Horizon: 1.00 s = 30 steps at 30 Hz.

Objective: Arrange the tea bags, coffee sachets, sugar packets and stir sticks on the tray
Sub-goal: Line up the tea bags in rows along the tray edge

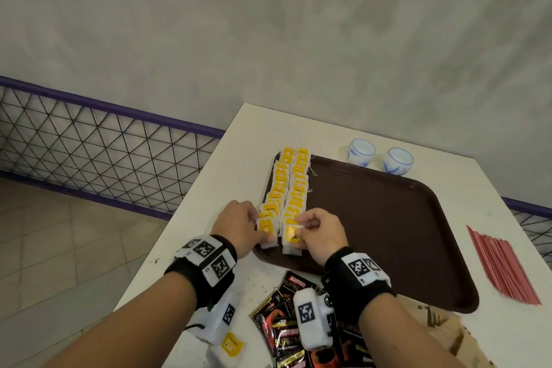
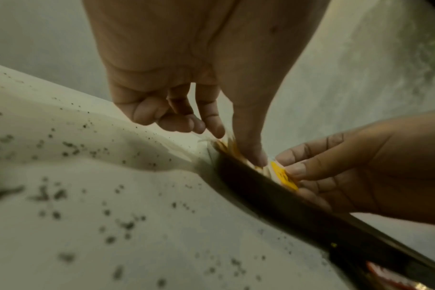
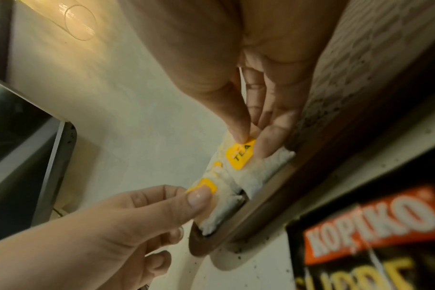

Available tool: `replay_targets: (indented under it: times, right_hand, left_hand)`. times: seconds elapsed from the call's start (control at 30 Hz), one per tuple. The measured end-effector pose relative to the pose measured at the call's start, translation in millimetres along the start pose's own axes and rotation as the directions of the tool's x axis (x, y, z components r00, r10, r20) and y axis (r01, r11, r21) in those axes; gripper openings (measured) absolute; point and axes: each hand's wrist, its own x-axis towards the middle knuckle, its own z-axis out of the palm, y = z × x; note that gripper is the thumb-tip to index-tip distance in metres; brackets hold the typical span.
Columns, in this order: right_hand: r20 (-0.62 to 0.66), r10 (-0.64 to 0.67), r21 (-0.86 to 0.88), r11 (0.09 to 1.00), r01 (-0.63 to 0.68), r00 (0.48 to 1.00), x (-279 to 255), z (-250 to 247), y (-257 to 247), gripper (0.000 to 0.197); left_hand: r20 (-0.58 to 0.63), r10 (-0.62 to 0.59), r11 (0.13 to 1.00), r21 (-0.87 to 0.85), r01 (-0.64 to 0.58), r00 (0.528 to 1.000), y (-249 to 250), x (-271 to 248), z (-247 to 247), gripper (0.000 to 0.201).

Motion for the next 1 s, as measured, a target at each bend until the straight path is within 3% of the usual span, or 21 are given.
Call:
replay_targets:
  times: [0.1, 0.2, 0.3, 0.37, 0.43, 0.5, 0.57, 0.63, 0.73, 0.87, 1.0]
  right_hand:
    - [-0.011, -0.058, -0.054, 0.997, 0.057, 0.998, -9, -10, -8, 0.023]
    - [0.020, -0.167, -0.259, 0.951, 0.166, 0.986, -35, -26, -29, 0.025]
    - [0.258, -0.212, -0.359, 0.885, 0.298, 0.942, -83, -30, -49, 0.023]
    - [0.451, -0.170, -0.436, 0.815, 0.382, 0.876, -112, -22, -54, 0.026]
    - [0.570, -0.118, -0.513, 0.722, 0.464, 0.813, -132, -6, -53, 0.033]
    - [0.613, -0.074, -0.569, 0.649, 0.505, 0.786, -146, 12, -50, 0.040]
    - [0.608, -0.057, -0.610, 0.605, 0.512, 0.792, -154, 28, -45, 0.039]
    - [0.587, -0.057, -0.638, 0.581, 0.505, 0.807, -155, 39, -39, 0.034]
    - [0.554, -0.050, -0.625, 0.634, 0.455, 0.831, -153, 42, -34, 0.031]
    - [0.494, -0.047, -0.528, 0.777, 0.343, 0.868, -153, 31, -30, 0.042]
    - [0.440, -0.073, -0.164, 0.973, 0.160, 0.895, -150, 15, -25, 0.036]
  left_hand:
    - [-0.017, 0.051, 0.995, -0.081, -0.052, 0.999, -1, -9, -19, 0.042]
    - [0.030, 0.109, 0.994, -0.032, -0.108, 0.994, -8, -30, -50, 0.038]
    - [0.196, 0.129, 0.989, 0.047, -0.141, 0.972, -24, -64, -80, 0.034]
    - [0.337, 0.093, 0.988, 0.084, -0.128, 0.937, -35, -87, -89, 0.039]
    - [0.453, 0.045, 0.976, 0.169, -0.135, 0.890, -42, -107, -84, 0.063]
    - [0.531, 0.023, 0.952, 0.246, -0.180, 0.847, -45, -123, -68, 0.082]
    - [0.543, 0.063, 0.930, 0.273, -0.247, 0.838, -47, -136, -52, 0.074]
    - [0.504, 0.119, 0.905, 0.299, -0.302, 0.855, -46, -141, -39, 0.046]
    - [0.452, 0.138, 0.918, 0.277, -0.285, 0.882, -46, -139, -28, 0.023]
    - [0.390, 0.200, 0.952, 0.139, -0.272, 0.899, -49, -135, -30, 0.026]
    - [0.317, 0.266, 0.952, -0.232, -0.197, 0.911, -45, -130, -39, 0.022]
